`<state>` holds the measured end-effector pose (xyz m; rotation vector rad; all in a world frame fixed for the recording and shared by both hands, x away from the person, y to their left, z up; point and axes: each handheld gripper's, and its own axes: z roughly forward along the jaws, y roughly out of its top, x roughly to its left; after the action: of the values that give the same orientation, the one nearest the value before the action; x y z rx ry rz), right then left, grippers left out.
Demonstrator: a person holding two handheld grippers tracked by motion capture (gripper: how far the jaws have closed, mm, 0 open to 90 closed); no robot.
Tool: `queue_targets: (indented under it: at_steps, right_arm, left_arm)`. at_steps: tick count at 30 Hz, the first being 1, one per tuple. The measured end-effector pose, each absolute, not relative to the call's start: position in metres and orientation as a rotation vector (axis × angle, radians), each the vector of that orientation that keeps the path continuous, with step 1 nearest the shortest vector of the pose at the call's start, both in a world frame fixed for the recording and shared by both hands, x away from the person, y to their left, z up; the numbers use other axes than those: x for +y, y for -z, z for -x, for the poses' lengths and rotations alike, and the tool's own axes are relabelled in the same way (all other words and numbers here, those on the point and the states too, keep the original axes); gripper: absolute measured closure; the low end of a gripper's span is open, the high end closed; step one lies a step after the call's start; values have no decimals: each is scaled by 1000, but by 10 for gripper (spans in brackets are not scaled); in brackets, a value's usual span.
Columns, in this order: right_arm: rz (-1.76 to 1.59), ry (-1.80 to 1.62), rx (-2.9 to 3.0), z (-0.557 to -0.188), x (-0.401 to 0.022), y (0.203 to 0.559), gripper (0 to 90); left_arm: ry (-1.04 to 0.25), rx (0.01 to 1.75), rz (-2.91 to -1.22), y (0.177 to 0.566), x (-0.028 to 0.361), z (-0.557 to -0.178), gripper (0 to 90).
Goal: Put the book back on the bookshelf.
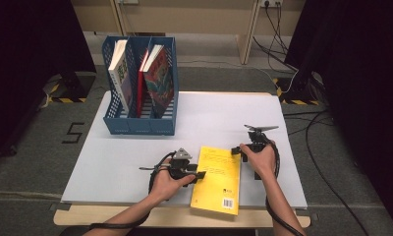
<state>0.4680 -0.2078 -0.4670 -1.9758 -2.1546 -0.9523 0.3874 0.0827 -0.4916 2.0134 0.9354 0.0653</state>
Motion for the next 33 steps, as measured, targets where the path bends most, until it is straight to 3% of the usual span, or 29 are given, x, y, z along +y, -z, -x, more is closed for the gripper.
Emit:
queue_targets:
  at_steps: [33]
  right_arm:
    - [1973,951,-2164,-471,-207,467,568]
  left_arm:
    - [-59,935,-2027,491,82,-389,502]
